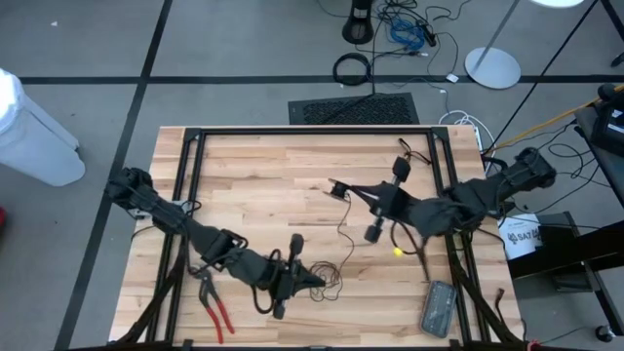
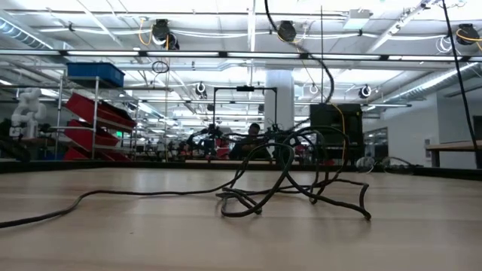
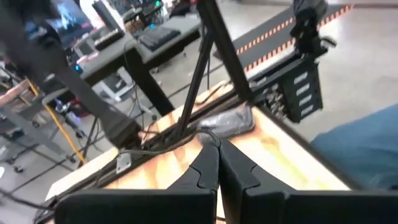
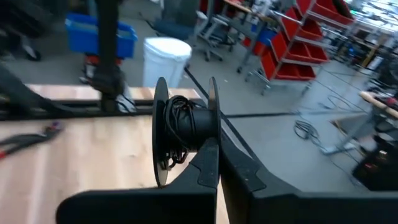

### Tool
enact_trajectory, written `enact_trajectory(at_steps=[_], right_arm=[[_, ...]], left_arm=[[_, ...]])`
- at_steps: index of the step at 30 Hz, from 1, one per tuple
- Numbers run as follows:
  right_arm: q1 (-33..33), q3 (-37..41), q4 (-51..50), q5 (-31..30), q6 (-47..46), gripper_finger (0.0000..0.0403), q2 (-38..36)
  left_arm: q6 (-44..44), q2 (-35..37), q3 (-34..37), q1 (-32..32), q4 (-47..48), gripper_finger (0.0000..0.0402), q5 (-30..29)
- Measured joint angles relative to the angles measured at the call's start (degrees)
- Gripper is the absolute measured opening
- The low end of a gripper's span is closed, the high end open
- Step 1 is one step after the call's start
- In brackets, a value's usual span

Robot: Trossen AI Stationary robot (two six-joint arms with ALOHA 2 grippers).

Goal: Coil cords
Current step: Uncoil the black wire from the black spool

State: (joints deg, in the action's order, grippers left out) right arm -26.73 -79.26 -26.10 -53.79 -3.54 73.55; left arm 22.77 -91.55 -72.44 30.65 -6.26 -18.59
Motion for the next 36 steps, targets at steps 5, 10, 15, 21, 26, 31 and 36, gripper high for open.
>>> enact_trajectory(at_steps=[5, 10, 15, 21, 26, 31, 36], right_arm=[[-4.75, 0.0, 1.48, 0.11, 1.49, 0.0, -2.04], [-9.17, 0.0, 2.31, 0.12, 2.38, 0.0, -3.53], [-13.22, 0.0, 2.25, 0.12, 2.49, 0.0, -4.63], [-16.96, 0.0, 1.39, 0.12, 2.37, 0.0, -5.54], [-18.12, 0.0, -0.25, 0.12, 2.28, 0.0, -5.57], [-18.13, 0.0, -2.3, 0.1, 1.24, 0.0, -5.7], [-18.11, 0.0, -2.28, -0.14, 1.21, 0.0, -5.83]], left_arm=[[-0.16, 0.32, 0.0, -0.96, 4.98, 0.0002, -4.85], [-0.09, 0.76, 0.0, -0.91, 8.88, 0.0002, -12.27], [-0.06, 0.88, 0.0, -0.58, 11.59, 0.0002, -18.22], [0.04, 1.4, 0.0, 0.36, 13.57, 0.0002, -23.05], [0.09, 2.85, 0.0, 1.93, 14.23, 0.0002, -28.57], [-0.99, 5.49, 0.0, 4.28, 14.71, 0.0026, -37.09], [-1.5, 8.28, 0.0, 7.78, 14.85, 0.0085, -37.49]])
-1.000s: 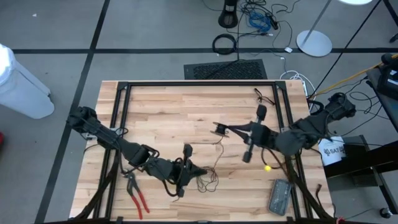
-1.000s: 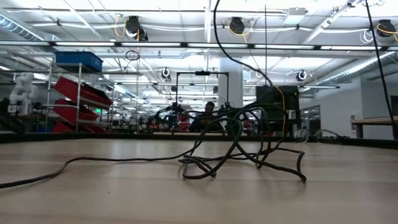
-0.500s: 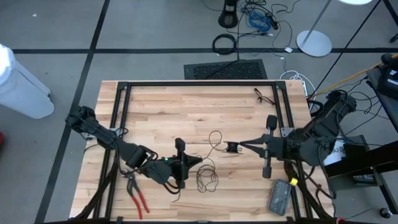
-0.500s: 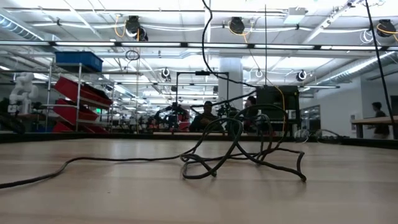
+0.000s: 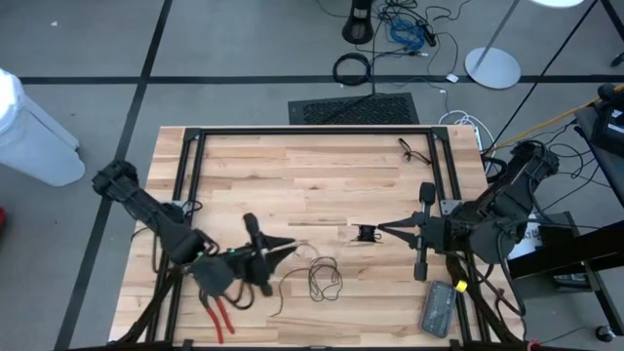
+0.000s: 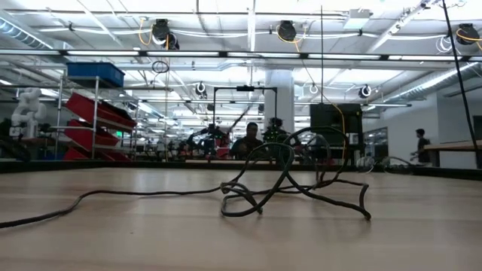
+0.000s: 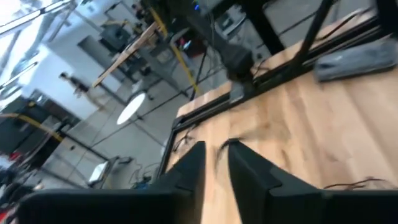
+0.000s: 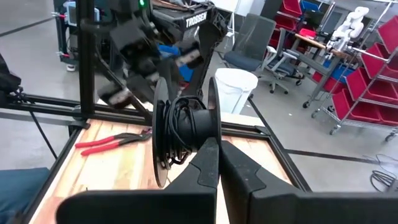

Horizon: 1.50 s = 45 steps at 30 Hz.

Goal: Coil cords
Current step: Uncoil the black wire from the black spool

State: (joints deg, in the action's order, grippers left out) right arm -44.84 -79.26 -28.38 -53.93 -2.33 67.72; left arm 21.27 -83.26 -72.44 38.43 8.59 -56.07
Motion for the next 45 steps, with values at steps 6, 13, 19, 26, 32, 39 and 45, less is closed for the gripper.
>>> enact_trajectory(at_steps=[6, 13, 19, 26, 32, 39, 45], right_arm=[[0.03, 0.0, 0.02, 0.0, -0.31, 0.0, -0.02], [0.68, 0.0, -0.07, -0.02, -1.53, 0.0, -0.02], [0.95, 0.0, -0.09, 0.04, -1.7, 0.0, 0.07], [1.03, 0.0, -0.13, 0.04, -1.73, 0.0, 0.09], [1.03, 0.0, -0.13, 0.07, -1.68, 0.0, 0.11], [1.03, 0.0, -0.13, 0.09, -1.64, 0.0, 0.13], [1.01, 0.0, -0.15, 0.28, -1.83, 0.0, 0.13]], left_arm=[[-1.37, 1.7, 0.0, 3.41, -0.77, 0.0141, -0.06], [-1.49, 1.06, 0.0, 1.79, -10.15, 0.0146, -1.05], [-1.48, -1.91, 0.0, -0.67, -15.36, 0.0146, 6.73], [3.44, -7.1, 0.0, -3.88, -26.84, 0.0146, 11.48], [4.62, -9.92, 0.0, -6.14, -31.17, 0.0146, 18.51], [4.5, -11.87, 0.0, -7.73, -30.66, 0.0148, 18.57], [0.28, -12.41, 0.0, -7.82, -30.59, 0.0201, 21.38]])
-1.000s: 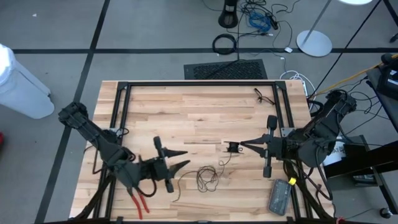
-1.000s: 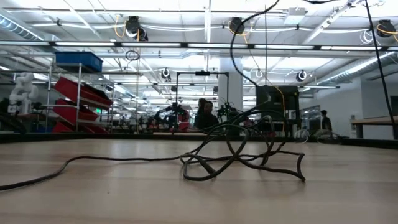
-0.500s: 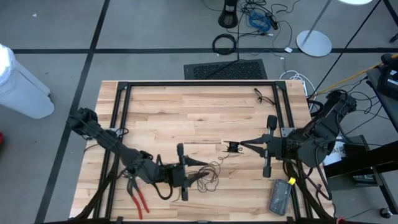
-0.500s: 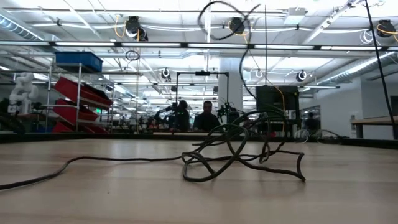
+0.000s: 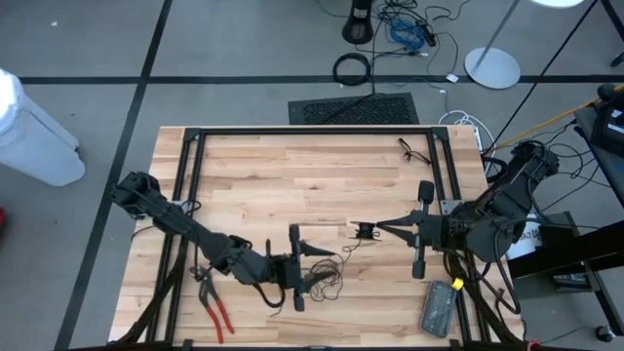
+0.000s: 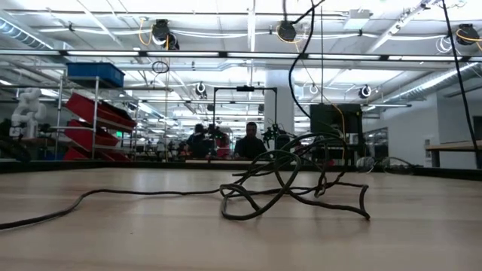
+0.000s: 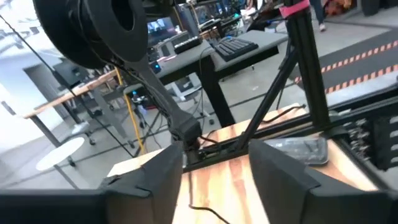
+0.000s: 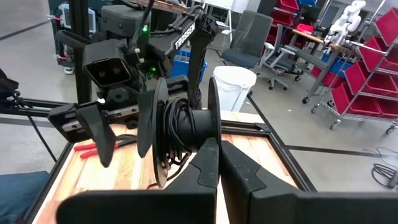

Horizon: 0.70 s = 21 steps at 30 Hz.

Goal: Coil cords
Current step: Uncoil the black wire from the black spool

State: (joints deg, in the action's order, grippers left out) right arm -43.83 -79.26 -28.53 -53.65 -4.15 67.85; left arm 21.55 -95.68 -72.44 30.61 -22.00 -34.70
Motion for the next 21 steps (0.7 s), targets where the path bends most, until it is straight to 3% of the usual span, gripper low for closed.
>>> enact_trajectory(at_steps=[7, 14, 21], right_arm=[[-0.02, 0.0, -0.02, 0.02, -0.25, 0.0, 0.0], [-0.02, 0.0, -0.03, 0.0, -0.18, 0.0, 0.0], [-0.02, 0.0, -0.13, 0.0, -0.2, 0.0, 0.0]], left_arm=[[-1.7, 0.0, 0.0, -0.62, -0.13, 0.0268, -1.77], [-1.81, -0.86, 0.0, -1.84, -1.24, 0.0272, -1.84], [-1.31, -5.73, 0.0, -2.45, -12.25, 0.0272, -1.18]])
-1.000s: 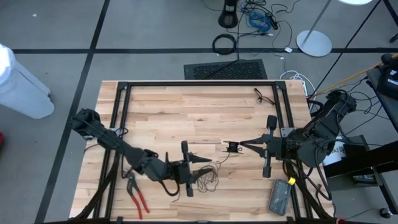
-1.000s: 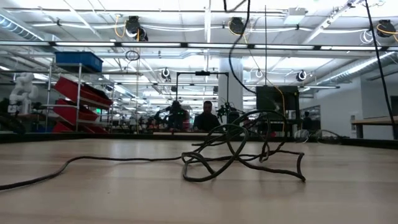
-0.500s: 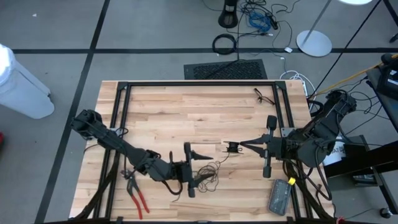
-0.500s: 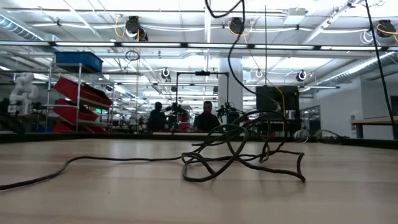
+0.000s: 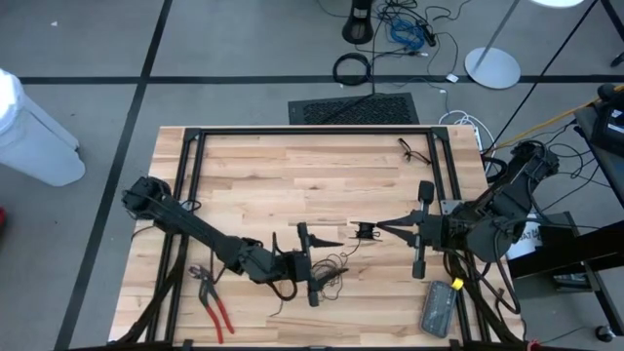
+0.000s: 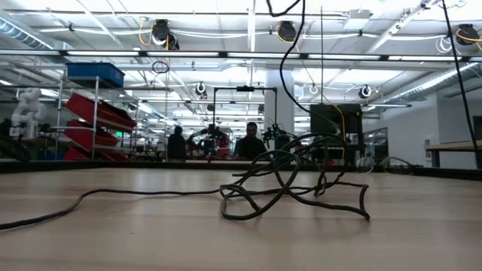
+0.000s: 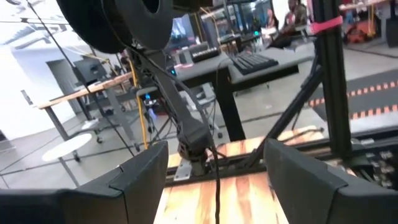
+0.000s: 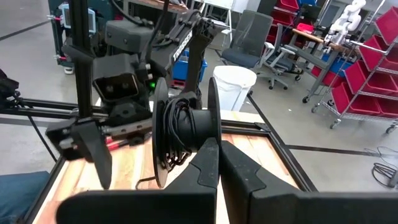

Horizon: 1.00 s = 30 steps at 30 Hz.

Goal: Coil cords
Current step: Uncoil the black wire from the black spool

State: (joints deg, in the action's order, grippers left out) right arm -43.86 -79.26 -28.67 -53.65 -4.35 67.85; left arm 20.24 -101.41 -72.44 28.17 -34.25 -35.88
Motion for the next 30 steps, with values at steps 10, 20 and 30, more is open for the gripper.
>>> enact_trajectory(at_steps=[10, 20, 30], right_arm=[[-0.02, 0.0, -0.09, 0.0, -0.03, 0.0, 0.0], [-0.02, 0.0, -0.1, 0.0, 0.01, 0.0, 0.0], [-0.02, 0.0, -0.42, 0.0, 0.08, 0.0, 0.01]], left_arm=[[-0.25, -2.33, 0.0, -1.36, -2.85, 0.025, -0.02], [-0.34, -2.33, 0.0, -1.31, -2.98, 0.0147, -1.4], [-0.5, -2.33, 0.0, -1.31, -2.54, 0.0031, -2.56]])
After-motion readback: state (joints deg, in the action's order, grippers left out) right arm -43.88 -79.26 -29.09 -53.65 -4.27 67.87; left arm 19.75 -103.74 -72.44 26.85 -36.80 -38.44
